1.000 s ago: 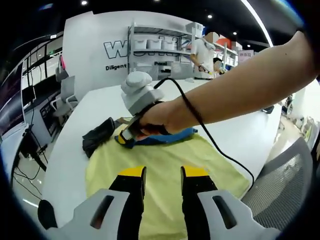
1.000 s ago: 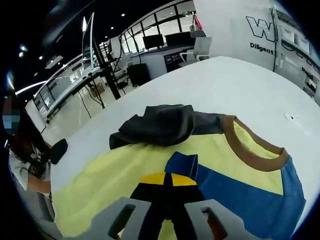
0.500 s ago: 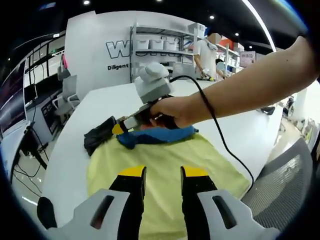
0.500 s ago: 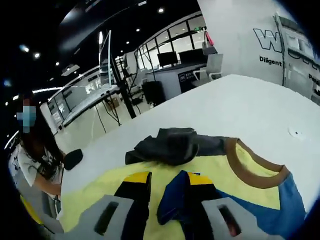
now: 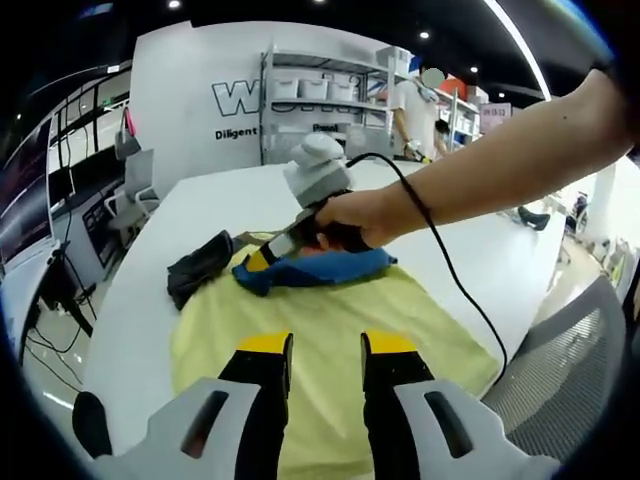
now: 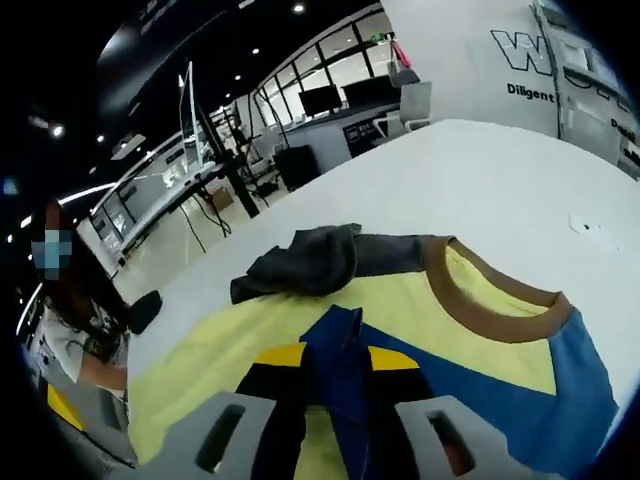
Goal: Fold the garment on the visible template until the final outline fits inside the template.
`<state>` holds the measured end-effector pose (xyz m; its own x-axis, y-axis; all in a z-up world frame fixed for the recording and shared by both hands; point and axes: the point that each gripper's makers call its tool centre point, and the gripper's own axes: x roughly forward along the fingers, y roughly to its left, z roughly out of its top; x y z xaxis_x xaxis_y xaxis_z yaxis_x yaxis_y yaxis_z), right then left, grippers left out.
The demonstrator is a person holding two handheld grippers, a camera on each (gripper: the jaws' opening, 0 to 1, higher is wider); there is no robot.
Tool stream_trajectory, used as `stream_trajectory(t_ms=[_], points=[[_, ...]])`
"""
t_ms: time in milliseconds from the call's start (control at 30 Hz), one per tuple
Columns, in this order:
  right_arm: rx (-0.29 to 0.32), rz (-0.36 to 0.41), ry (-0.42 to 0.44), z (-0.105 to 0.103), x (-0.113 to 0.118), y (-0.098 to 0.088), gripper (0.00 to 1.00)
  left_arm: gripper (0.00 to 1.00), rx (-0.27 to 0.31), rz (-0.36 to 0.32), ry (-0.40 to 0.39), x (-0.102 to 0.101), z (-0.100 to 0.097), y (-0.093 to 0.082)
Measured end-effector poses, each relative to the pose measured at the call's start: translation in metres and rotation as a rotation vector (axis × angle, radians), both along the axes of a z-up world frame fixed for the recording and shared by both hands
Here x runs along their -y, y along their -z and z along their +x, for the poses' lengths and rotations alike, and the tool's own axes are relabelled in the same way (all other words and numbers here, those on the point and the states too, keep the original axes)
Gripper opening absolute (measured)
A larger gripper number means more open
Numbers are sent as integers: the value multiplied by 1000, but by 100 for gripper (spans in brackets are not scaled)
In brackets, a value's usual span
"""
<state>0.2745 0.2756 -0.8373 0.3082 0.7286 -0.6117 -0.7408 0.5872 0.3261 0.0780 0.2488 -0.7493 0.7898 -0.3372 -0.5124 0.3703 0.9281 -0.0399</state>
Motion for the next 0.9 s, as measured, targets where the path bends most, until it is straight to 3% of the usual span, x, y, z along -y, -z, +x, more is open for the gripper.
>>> stream_trajectory(t_ms=[133, 267, 533, 567, 667, 900], points=[[-27, 7, -23, -6, -6, 3, 13, 22, -4, 4, 2, 0, -1, 1], [-41, 13, -14, -8, -9, 4, 0, 22, -5, 5, 3, 0, -1, 1], [-94, 19, 21, -10, -12, 1, 0, 22, -10, 7, -7, -1, -1, 2], [-125, 25, 43, -11, -13, 1, 0, 22, -10, 9, -4, -1, -1, 2], [-187, 67, 100, -9, -18, -4, 0, 22, -12, 7, -1, 0, -1, 2], [-256, 142, 138, -11, -33, -16, 0, 22, -11, 9, -5, -2, -1, 2]])
